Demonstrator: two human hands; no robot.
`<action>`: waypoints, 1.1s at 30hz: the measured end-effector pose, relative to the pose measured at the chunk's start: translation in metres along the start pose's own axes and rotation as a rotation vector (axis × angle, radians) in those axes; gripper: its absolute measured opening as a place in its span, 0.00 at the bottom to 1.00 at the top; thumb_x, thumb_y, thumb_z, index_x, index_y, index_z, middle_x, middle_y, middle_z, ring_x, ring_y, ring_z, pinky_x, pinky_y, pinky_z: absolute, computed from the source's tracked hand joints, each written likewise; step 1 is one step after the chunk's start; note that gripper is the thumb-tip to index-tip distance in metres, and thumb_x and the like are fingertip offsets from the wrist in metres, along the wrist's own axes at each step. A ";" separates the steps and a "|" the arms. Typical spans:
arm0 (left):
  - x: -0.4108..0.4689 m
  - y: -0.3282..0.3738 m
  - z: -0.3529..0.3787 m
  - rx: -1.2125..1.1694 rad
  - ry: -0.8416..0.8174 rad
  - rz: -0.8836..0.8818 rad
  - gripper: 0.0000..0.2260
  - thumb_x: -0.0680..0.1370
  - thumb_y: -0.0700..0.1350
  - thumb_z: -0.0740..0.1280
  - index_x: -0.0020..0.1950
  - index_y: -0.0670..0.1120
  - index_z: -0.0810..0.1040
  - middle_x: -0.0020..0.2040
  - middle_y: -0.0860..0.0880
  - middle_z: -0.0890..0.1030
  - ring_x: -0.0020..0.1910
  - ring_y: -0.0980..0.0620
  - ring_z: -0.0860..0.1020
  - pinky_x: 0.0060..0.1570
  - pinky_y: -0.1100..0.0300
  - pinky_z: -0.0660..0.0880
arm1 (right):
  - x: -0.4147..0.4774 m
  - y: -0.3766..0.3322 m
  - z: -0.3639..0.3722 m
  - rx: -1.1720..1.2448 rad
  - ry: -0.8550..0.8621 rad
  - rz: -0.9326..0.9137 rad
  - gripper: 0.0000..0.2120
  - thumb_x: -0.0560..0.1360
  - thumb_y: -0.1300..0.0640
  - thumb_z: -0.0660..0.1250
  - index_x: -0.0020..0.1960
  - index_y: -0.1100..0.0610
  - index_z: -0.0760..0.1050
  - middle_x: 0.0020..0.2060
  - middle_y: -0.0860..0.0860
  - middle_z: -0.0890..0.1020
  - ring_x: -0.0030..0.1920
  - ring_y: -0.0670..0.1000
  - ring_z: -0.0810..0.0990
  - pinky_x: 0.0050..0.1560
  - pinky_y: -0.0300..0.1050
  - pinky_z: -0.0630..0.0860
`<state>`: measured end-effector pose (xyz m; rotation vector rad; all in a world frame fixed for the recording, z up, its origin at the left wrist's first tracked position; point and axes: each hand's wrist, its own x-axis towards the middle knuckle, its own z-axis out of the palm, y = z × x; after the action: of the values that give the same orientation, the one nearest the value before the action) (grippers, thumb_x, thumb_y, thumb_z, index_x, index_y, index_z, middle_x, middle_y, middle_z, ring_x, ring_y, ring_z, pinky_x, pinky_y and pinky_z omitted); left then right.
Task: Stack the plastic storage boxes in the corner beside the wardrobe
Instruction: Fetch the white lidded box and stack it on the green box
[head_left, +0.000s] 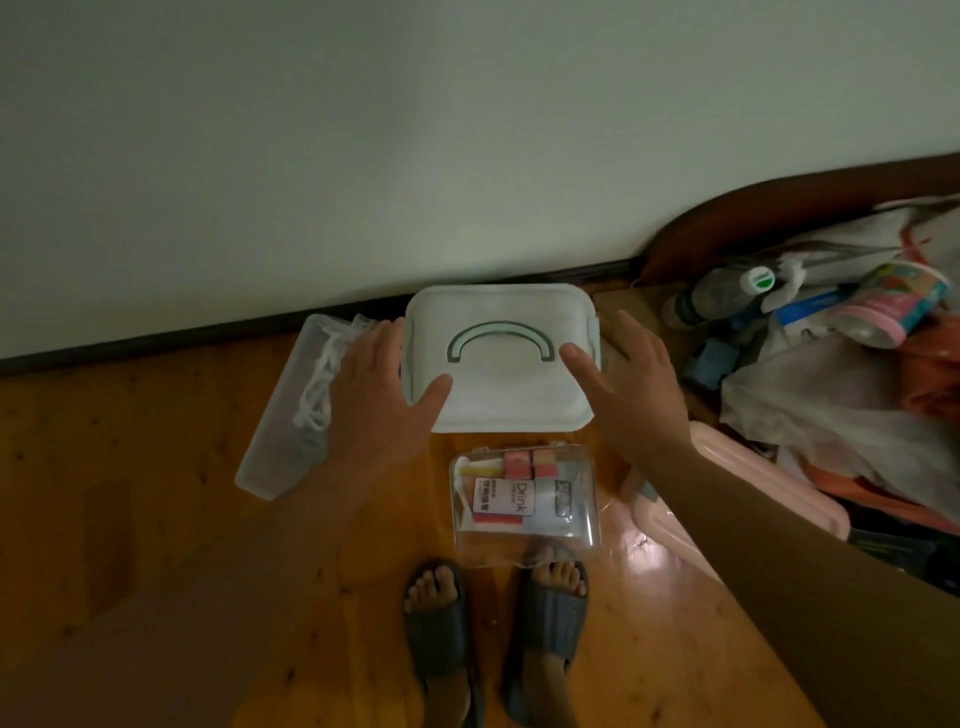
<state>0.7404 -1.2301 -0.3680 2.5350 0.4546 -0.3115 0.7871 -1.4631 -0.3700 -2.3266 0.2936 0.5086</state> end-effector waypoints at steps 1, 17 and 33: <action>0.002 -0.003 0.007 0.002 -0.005 -0.007 0.34 0.76 0.58 0.66 0.78 0.48 0.57 0.77 0.46 0.60 0.75 0.46 0.57 0.73 0.46 0.57 | 0.004 0.006 0.004 -0.017 -0.014 0.013 0.41 0.69 0.28 0.58 0.76 0.46 0.55 0.75 0.46 0.60 0.73 0.50 0.59 0.68 0.54 0.61; 0.041 -0.065 0.086 -0.140 -0.119 -0.240 0.46 0.69 0.67 0.69 0.79 0.52 0.50 0.79 0.48 0.53 0.77 0.45 0.54 0.73 0.42 0.57 | 0.048 0.066 0.062 0.022 -0.090 0.121 0.50 0.62 0.24 0.63 0.76 0.45 0.50 0.75 0.49 0.58 0.73 0.54 0.60 0.67 0.60 0.66; 0.064 -0.086 0.110 -0.208 -0.119 -0.306 0.47 0.67 0.65 0.73 0.78 0.52 0.54 0.76 0.48 0.57 0.74 0.44 0.60 0.69 0.42 0.64 | 0.079 0.089 0.088 0.034 -0.110 0.198 0.51 0.63 0.30 0.69 0.76 0.45 0.48 0.72 0.53 0.61 0.69 0.60 0.65 0.62 0.60 0.70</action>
<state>0.7526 -1.2055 -0.5194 2.2300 0.7869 -0.4976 0.8029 -1.4696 -0.5173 -2.2390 0.4795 0.7199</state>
